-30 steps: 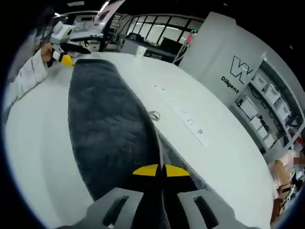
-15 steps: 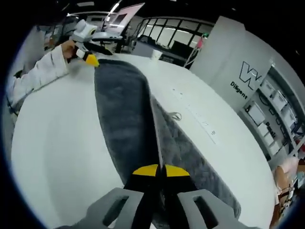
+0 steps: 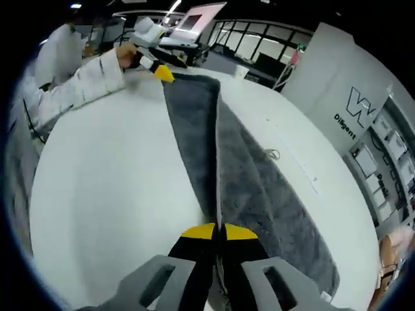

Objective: Open the folded towel by lifting each exposed corner and separating the folded layers until the towel lies flat within the target outline without major curled edges

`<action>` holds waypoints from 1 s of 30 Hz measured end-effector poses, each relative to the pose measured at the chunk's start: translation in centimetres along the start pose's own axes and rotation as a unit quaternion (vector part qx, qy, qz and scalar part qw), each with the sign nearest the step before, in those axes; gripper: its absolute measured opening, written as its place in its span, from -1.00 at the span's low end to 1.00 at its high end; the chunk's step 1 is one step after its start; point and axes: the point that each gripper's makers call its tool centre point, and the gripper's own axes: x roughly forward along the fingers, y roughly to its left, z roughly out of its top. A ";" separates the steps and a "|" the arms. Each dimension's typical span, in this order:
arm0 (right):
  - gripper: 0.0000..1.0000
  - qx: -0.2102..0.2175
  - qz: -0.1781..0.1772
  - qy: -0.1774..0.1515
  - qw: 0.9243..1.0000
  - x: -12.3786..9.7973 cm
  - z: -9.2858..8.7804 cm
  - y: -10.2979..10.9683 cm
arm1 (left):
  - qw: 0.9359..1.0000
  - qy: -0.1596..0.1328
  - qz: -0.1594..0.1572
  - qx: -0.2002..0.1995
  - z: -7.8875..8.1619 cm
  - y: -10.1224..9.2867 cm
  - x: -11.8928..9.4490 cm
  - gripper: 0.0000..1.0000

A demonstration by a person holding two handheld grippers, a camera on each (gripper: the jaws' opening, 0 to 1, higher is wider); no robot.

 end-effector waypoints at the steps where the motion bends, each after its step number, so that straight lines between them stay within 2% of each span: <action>1: -1.00 0.001 0.003 0.002 1.000 0.1 -0.2 0.2 | 1.000 0.003 0.000 0.000 -0.1 0.0 0.1 0.96; 13: -1.00 0.018 0.028 0.007 0.999 1.1 -1.4 1.3 | 1.000 0.006 -0.004 -0.001 -0.3 -0.5 0.3 0.95; 19: -0.92 0.023 0.031 0.006 0.999 0.8 -1.4 1.5 | 1.000 0.008 -0.004 -0.001 -0.4 -0.5 0.4 0.95; 22: -0.85 0.034 0.027 0.004 0.999 0.3 -1.7 1.2 | 1.000 0.009 -0.005 0.001 -0.4 -0.6 0.4 0.95; 30: -0.38 0.037 0.014 -0.010 0.999 -0.3 -1.4 0.8 | 1.000 0.016 -0.007 0.002 -0.6 -1.0 0.7 0.94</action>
